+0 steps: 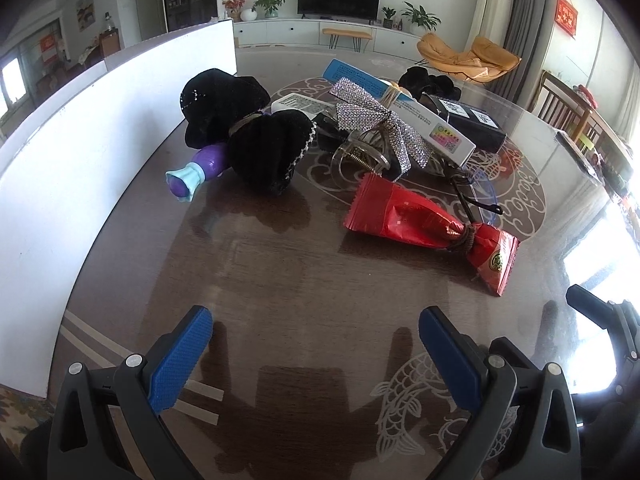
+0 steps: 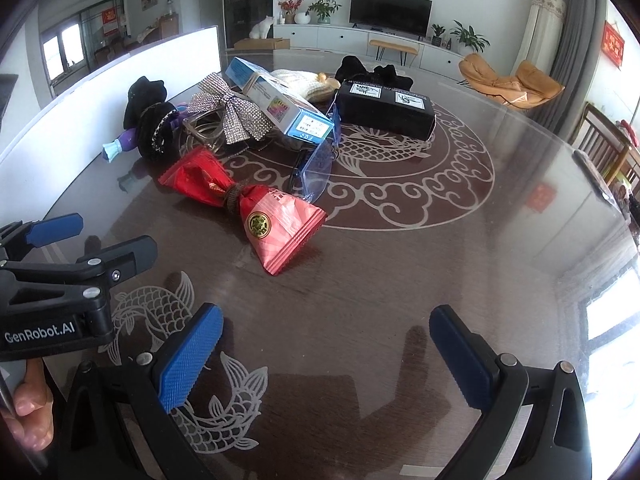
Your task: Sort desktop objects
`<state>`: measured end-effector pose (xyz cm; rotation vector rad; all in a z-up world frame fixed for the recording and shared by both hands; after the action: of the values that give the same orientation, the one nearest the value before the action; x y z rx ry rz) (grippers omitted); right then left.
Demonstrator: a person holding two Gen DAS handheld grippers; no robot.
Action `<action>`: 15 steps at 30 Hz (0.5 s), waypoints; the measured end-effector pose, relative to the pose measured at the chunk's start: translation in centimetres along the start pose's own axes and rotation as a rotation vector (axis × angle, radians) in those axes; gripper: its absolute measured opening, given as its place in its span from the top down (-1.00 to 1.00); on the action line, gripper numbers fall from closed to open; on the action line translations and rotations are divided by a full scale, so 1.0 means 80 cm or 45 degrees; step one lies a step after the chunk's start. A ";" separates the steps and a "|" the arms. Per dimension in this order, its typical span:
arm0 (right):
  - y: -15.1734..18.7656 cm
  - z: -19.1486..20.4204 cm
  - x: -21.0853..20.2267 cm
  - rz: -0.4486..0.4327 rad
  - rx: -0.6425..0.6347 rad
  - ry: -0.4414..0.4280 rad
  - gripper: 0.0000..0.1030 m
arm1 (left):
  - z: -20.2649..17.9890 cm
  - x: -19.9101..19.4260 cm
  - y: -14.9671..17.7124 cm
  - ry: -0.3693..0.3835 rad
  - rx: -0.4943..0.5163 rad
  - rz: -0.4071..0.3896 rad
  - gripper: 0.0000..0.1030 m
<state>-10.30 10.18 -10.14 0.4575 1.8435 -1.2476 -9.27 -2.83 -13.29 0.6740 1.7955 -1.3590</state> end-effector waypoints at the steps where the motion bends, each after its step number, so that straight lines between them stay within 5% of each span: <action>1: 0.000 0.000 0.000 0.000 -0.001 -0.002 -1.00 | 0.001 0.001 0.000 -0.002 -0.003 0.005 -1.00; 15: -0.007 0.001 0.012 0.035 0.011 -0.077 -1.00 | 0.010 0.004 0.003 -0.037 -0.017 0.022 -1.00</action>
<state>-11.23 9.76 -10.61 0.4435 1.7760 -1.2379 -9.05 -3.56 -13.79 0.6584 1.7706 -1.3376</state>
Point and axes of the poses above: each gripper's, at about its wrist camera, not at the fingertips, and x roughly the way its jaws point, z to its left, y to its underside, the point moved 9 cm from there along x, roughly the way its jaws point, and after that the axes turned 9 degrees about -x, right-handed, at the moved point
